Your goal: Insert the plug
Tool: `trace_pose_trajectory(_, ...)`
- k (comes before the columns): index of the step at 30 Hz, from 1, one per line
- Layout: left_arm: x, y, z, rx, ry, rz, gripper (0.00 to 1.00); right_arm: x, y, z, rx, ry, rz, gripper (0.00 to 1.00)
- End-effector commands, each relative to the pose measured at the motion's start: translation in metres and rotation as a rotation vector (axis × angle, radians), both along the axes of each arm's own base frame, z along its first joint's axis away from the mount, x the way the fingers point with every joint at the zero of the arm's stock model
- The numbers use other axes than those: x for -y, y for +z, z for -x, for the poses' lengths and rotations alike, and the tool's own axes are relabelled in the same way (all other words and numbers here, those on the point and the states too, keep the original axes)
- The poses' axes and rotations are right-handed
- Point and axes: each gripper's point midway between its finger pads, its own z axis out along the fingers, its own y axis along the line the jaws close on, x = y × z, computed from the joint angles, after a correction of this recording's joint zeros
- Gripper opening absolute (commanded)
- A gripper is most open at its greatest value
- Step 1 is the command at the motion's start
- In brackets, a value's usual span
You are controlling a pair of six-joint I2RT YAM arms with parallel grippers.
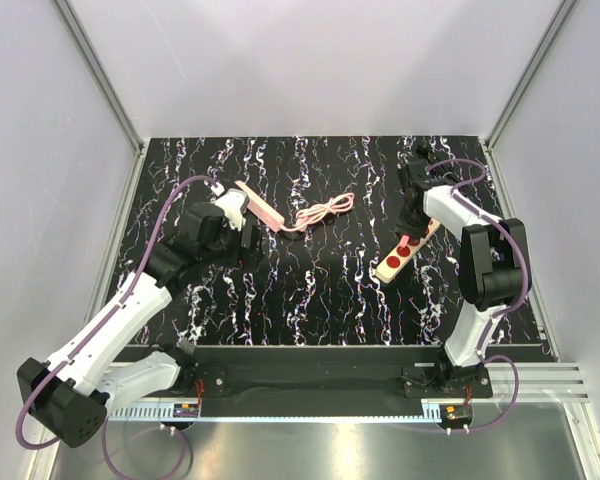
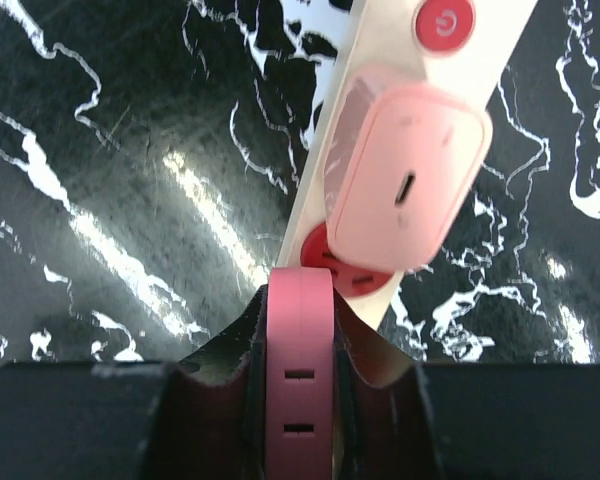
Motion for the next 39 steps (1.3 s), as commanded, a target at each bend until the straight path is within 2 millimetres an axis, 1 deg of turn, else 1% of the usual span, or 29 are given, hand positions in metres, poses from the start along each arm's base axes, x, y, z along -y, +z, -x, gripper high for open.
trace_pose_trajectory(1, 0.003, 0.015, -0.004, 0.057, -0.009, 0.026, 0.99, 0.048, -0.051, 0.153, -0.657, 0.056, 0.189, 0.00)
trace_pose_trajectory(5, 0.005, 0.015, -0.004, 0.052, -0.016, 0.032, 0.99, 0.050, -0.034, 0.145, -0.567, 0.007, 0.208, 0.00)
trace_pose_trajectory(6, 0.009, 0.016, -0.002, 0.046, -0.033, 0.047, 0.99, 0.052, -0.025, 0.142, -0.526, -0.011, 0.218, 0.00)
trace_pose_trajectory(8, 0.009, 0.017, -0.001, 0.047, -0.035, 0.050, 0.99, 0.055, -0.015, 0.138, -0.479, -0.024, 0.235, 0.00)
trace_pose_trajectory(9, 0.009, 0.018, -0.001, 0.050, -0.036, 0.053, 0.99, 0.060, -0.004, 0.132, -0.422, -0.054, 0.267, 0.00)
trace_pose_trajectory(11, 0.009, 0.019, -0.001, 0.054, -0.036, 0.056, 0.99, 0.060, 0.004, 0.129, -0.376, -0.072, 0.266, 0.00)
trace_pose_trajectory(12, 0.009, 0.019, 0.000, 0.053, -0.036, 0.058, 0.99, 0.059, 0.009, 0.126, -0.340, -0.096, 0.259, 0.00)
trace_pose_trajectory(16, 0.010, 0.021, 0.000, 0.057, -0.041, 0.065, 0.99, 0.046, 0.014, 0.119, -0.267, -0.095, 0.275, 0.00)
trace_pose_trajectory(17, 0.010, 0.021, 0.001, 0.059, -0.041, 0.066, 0.99, 0.040, 0.016, 0.115, -0.228, -0.096, 0.272, 0.00)
trace_pose_trajectory(20, 0.010, 0.021, 0.001, 0.060, -0.041, 0.066, 0.99, 0.032, 0.020, 0.100, -0.154, -0.095, 0.234, 0.00)
trace_pose_trajectory(23, 0.010, 0.020, 0.003, 0.060, -0.047, 0.070, 0.99, 0.027, 0.035, 0.088, -0.109, -0.078, 0.205, 0.00)
trace_pose_trajectory(26, 0.016, 0.020, 0.003, 0.048, -0.051, 0.102, 0.99, 0.006, 0.065, 0.075, -0.019, -0.016, 0.101, 0.00)
trace_pose_trajectory(27, 0.022, 0.021, 0.004, 0.030, -0.054, 0.137, 0.99, -0.009, 0.087, 0.072, 0.049, 0.044, 0.051, 0.00)
trace_pose_trajectory(28, 0.030, 0.028, 0.003, 0.033, -0.071, 0.178, 0.99, -0.019, 0.099, 0.071, 0.089, 0.079, 0.019, 0.00)
trace_pose_trajectory(29, 0.044, 0.034, 0.011, 0.004, -0.135, 0.241, 0.98, -0.031, 0.113, 0.065, 0.148, 0.138, -0.023, 0.00)
trace_pose_trajectory(30, 0.054, 0.038, 0.015, -0.031, -0.163, 0.295, 0.97, -0.053, 0.133, 0.069, 0.208, 0.197, -0.136, 0.00)
trace_pose_trajectory(31, 0.065, 0.054, 0.014, -0.021, -0.205, 0.356, 0.94, -0.067, 0.145, 0.070, 0.253, 0.242, -0.202, 0.00)
trace_pose_trajectory(32, 0.080, 0.065, 0.027, -0.057, -0.298, 0.436, 0.92, -0.084, 0.161, 0.060, 0.346, 0.268, -0.279, 0.00)
trace_pose_trajectory(33, 0.089, 0.073, 0.031, -0.093, -0.314, 0.508, 0.87, -0.104, 0.177, 0.071, 0.398, 0.325, -0.398, 0.00)
trace_pose_trajectory(34, 0.097, 0.090, 0.028, -0.061, -0.354, 0.582, 0.85, -0.120, 0.190, 0.076, 0.445, 0.369, -0.470, 0.00)
trace_pose_trajectory(35, 0.107, 0.103, 0.040, -0.117, -0.408, 0.677, 0.84, -0.136, 0.211, 0.068, 0.545, 0.389, -0.559, 0.00)
trace_pose_trajectory(36, 0.112, 0.111, 0.042, -0.125, -0.436, 0.725, 0.82, -0.148, 0.222, 0.081, 0.579, 0.436, -0.638, 0.00)
trace_pose_trajectory(37, 0.117, 0.125, 0.043, -0.089, -0.495, 0.782, 0.82, -0.162, 0.231, 0.087, 0.611, 0.480, -0.677, 0.00)
trace_pose_trajectory(38, 0.120, 0.131, 0.043, -0.108, -0.491, 0.824, 0.79, -0.171, 0.244, 0.087, 0.666, 0.508, -0.710, 0.00)
trace_pose_trajectory(39, 0.123, 0.133, 0.041, -0.114, -0.495, 0.839, 0.78, -0.173, 0.249, 0.090, 0.694, 0.505, -0.714, 0.00)
